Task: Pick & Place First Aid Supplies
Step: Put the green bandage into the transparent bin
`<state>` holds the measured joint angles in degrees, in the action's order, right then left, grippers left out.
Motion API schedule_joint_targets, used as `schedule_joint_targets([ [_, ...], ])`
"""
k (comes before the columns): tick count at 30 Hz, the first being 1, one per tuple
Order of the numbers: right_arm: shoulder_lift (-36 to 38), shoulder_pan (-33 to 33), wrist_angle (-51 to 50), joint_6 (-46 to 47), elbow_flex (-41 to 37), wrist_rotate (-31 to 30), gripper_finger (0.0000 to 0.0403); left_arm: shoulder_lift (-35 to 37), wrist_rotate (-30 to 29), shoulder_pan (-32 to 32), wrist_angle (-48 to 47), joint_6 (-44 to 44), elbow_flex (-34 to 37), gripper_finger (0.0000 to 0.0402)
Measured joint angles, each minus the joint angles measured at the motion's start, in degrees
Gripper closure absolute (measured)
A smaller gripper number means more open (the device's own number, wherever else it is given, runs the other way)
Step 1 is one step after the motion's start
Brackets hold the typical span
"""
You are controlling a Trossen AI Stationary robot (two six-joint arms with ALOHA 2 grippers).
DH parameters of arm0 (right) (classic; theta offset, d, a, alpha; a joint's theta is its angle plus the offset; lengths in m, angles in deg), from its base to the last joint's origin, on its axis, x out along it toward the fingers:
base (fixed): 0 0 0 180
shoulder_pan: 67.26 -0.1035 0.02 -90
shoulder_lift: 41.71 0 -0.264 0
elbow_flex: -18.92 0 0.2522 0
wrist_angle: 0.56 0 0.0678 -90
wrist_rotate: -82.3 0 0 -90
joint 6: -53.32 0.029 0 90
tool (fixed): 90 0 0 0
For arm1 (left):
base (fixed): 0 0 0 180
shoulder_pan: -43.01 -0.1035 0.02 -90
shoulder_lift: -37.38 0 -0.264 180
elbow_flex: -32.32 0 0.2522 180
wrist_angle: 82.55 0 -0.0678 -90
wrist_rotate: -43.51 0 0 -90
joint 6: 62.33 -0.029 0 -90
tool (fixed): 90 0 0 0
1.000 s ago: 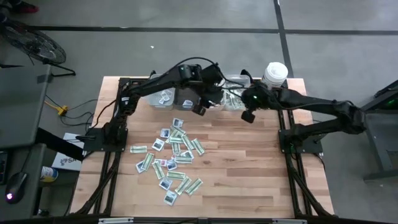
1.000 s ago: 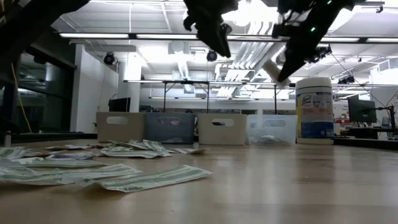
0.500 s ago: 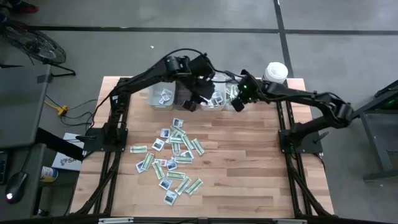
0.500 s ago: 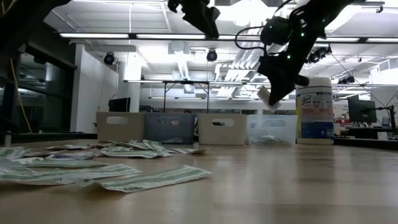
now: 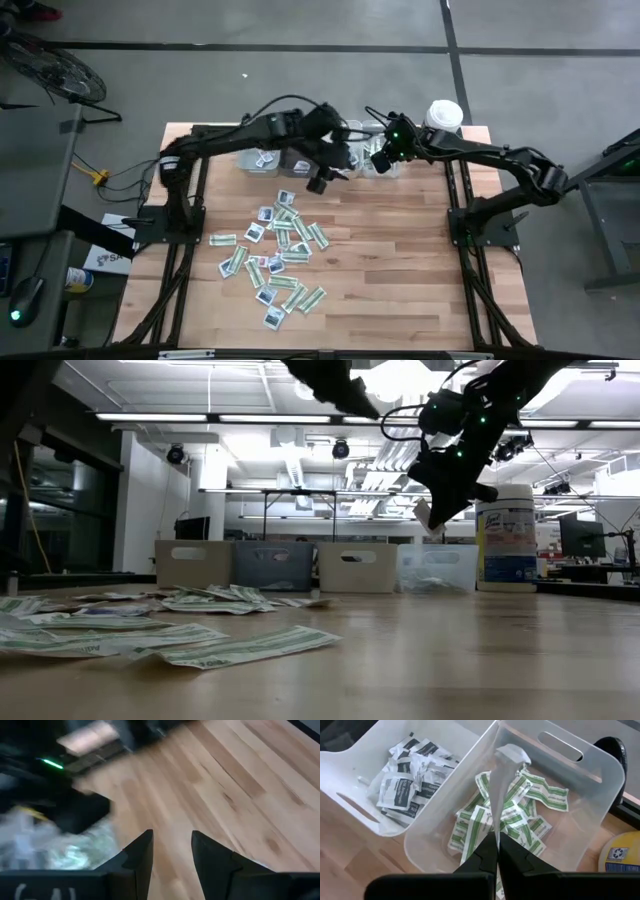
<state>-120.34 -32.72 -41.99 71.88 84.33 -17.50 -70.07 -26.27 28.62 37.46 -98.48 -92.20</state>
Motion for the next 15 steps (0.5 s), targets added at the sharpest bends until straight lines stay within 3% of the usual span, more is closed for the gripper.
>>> schedule_joint_targets([
  [6,0.00,0.12,-0.08,-0.65,0.00,-0.69,0.0403,14.50,-5.21,0.17,14.32,7.82,18.61,0.0271],
  [12,-0.13,0.83,0.07,-7.04,0.00,-0.90,0.0403,29.83,-17.83,0.17,25.78,22.72,33.36,0.0271],
  [15,-0.79,1.53,-0.39,-8.02,0.01,-1.55,0.0403,36.34,-22.68,0.15,26.39,27.91,39.23,0.0271],
])
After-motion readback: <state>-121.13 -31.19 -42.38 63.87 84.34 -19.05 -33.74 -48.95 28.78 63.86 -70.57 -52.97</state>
